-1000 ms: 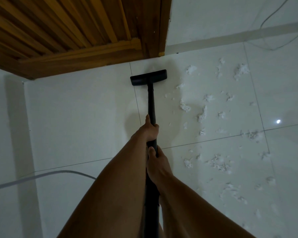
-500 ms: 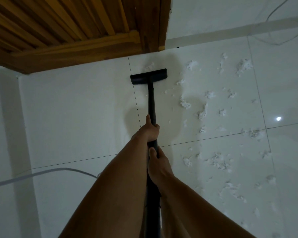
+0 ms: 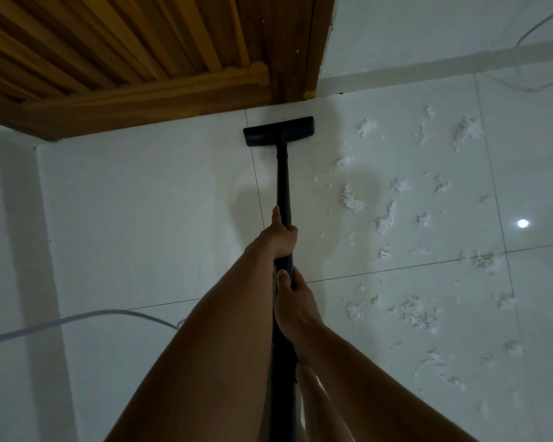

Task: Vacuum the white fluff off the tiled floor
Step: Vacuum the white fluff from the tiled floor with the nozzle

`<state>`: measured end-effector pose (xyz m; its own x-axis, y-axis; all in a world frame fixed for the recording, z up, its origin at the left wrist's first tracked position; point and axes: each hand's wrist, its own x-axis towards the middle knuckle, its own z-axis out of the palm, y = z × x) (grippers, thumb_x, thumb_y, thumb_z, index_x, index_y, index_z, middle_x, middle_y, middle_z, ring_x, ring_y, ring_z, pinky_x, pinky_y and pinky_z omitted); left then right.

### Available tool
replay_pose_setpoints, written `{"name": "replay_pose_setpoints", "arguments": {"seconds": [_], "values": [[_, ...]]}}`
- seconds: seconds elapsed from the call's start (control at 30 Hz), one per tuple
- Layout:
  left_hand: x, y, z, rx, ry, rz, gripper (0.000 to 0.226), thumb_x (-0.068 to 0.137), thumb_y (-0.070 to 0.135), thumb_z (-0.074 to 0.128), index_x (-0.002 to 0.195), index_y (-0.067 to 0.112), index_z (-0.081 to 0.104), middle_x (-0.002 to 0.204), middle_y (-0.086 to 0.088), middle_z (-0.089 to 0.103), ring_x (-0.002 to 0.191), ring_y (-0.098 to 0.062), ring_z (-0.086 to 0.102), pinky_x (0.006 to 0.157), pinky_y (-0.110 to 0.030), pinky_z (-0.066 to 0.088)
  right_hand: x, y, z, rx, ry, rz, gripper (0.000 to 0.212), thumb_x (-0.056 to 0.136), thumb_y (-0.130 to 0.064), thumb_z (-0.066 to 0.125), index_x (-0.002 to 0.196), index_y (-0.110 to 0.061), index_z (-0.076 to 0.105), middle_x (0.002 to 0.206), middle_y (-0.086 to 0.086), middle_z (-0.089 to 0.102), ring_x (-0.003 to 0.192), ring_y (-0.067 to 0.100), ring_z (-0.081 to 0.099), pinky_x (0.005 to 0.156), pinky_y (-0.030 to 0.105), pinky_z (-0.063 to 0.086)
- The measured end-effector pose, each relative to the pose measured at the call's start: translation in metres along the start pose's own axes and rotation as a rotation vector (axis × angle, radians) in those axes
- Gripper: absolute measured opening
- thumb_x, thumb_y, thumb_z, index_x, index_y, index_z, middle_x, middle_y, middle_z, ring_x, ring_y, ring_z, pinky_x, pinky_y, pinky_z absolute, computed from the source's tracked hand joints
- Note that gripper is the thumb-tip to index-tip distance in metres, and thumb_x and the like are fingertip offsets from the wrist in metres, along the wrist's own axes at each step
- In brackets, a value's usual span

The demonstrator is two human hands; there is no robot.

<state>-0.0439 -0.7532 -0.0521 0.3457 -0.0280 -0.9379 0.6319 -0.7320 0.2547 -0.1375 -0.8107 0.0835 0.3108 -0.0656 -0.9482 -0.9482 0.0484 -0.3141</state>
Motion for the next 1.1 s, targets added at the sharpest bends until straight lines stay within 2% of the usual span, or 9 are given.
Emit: {"name": "replay_pose_setpoints", "arguments": {"seconds": [0.1, 0.27, 0.43, 0.53, 0.57, 0.63, 0.73, 0.9, 1.1], "values": [[0.008, 0.004, -0.011, -0.017, -0.011, 0.004, 0.075, 0.109, 0.038, 0.034, 0.162, 0.041, -0.020, 0.137, -0.022, 0.061, 0.112, -0.038, 0.067, 0.104, -0.054, 0.055, 0.004, -0.012, 0.005, 0.004, 0.008, -0.015, 0.027, 0.108, -0.033, 0.032, 0.123, -0.020, 0.050, 0.107, 0.030, 0.066, 0.044, 0.012, 0.053, 0.031, 0.013, 0.040], [0.013, 0.014, -0.034, -0.062, -0.060, -0.030, 0.074, 0.107, 0.042, 0.036, 0.161, 0.049, -0.015, 0.144, -0.022, 0.056, 0.115, -0.039, 0.066, 0.101, -0.056, 0.057, -0.003, -0.038, 0.011, 0.016, 0.019, 0.006, 0.030, 0.107, -0.036, 0.033, 0.126, -0.025, 0.054, 0.082, 0.015, 0.065, 0.037, 0.006, 0.054, 0.030, 0.011, 0.037], [0.011, 0.034, -0.064, -0.087, -0.095, -0.081, 0.075, 0.106, 0.046, 0.042, 0.162, 0.050, -0.009, 0.154, -0.020, 0.047, 0.115, -0.038, 0.067, 0.096, -0.057, 0.059, -0.014, -0.079, 0.013, 0.052, 0.018, 0.075, 0.032, 0.107, -0.036, 0.033, 0.136, -0.031, 0.048, 0.089, 0.007, 0.065, 0.049, 0.010, 0.051, 0.026, 0.006, 0.032], [0.010, 0.042, -0.075, -0.087, -0.108, -0.098, 0.074, 0.106, 0.045, 0.043, 0.162, 0.048, -0.005, 0.152, -0.020, 0.048, 0.114, -0.037, 0.067, 0.096, -0.057, 0.059, -0.017, -0.096, 0.017, 0.029, 0.032, 0.101, 0.033, 0.107, -0.038, 0.032, 0.133, -0.028, 0.049, 0.085, 0.001, 0.062, 0.054, 0.008, 0.051, 0.063, 0.010, 0.055], [0.012, 0.043, -0.078, -0.081, -0.112, -0.105, 0.074, 0.106, 0.045, 0.043, 0.163, 0.047, -0.005, 0.151, -0.021, 0.049, 0.115, -0.037, 0.067, 0.097, -0.056, 0.059, -0.018, -0.100, 0.018, 0.023, 0.024, 0.124, 0.036, 0.107, -0.037, 0.032, 0.139, -0.028, 0.047, 0.088, 0.003, 0.063, 0.053, 0.008, 0.050, 0.062, 0.010, 0.055], [0.014, 0.047, -0.085, -0.069, -0.114, -0.108, 0.073, 0.106, 0.046, 0.043, 0.163, 0.046, -0.003, 0.150, -0.021, 0.051, 0.117, -0.037, 0.066, 0.099, -0.056, 0.058, -0.022, -0.112, 0.018, 0.045, 0.015, 0.151, 0.039, 0.109, -0.032, 0.031, 0.146, -0.024, 0.041, 0.113, 0.011, 0.063, 0.051, 0.008, 0.049, 0.029, 0.005, 0.036], [0.014, 0.056, -0.098, -0.069, -0.119, -0.097, 0.069, 0.107, 0.043, 0.044, 0.164, 0.042, 0.005, 0.145, -0.021, 0.054, 0.117, -0.038, 0.065, 0.102, -0.056, 0.056, -0.032, -0.134, 0.017, 0.056, -0.017, 0.144, 0.041, 0.110, -0.028, 0.028, 0.149, -0.018, 0.036, 0.131, 0.018, 0.056, 0.052, 0.007, 0.048, 0.020, 0.006, 0.022], [0.014, 0.070, -0.115, -0.066, -0.127, -0.097, 0.061, 0.108, 0.040, 0.044, 0.162, 0.032, 0.017, 0.128, -0.018, 0.064, 0.116, -0.035, 0.067, 0.104, -0.054, 0.055, -0.026, -0.148, 0.023, 0.132, -0.059, 0.182, 0.041, 0.109, -0.028, 0.030, 0.147, -0.017, 0.037, 0.079, 0.011, 0.055, 0.051, 0.016, 0.047, 0.024, 0.010, 0.034], [0.015, 0.071, -0.118, -0.080, -0.149, -0.103, 0.061, 0.102, 0.042, 0.048, 0.157, 0.029, 0.027, 0.133, -0.020, 0.062, 0.120, -0.036, 0.066, 0.105, -0.054, 0.054, -0.029, -0.154, 0.025, 0.136, -0.114, 0.235, 0.040, 0.107, -0.030, 0.031, 0.145, -0.018, 0.038, 0.077, 0.012, 0.052, 0.054, 0.020, 0.053, 0.029, 0.019, 0.045]]}}
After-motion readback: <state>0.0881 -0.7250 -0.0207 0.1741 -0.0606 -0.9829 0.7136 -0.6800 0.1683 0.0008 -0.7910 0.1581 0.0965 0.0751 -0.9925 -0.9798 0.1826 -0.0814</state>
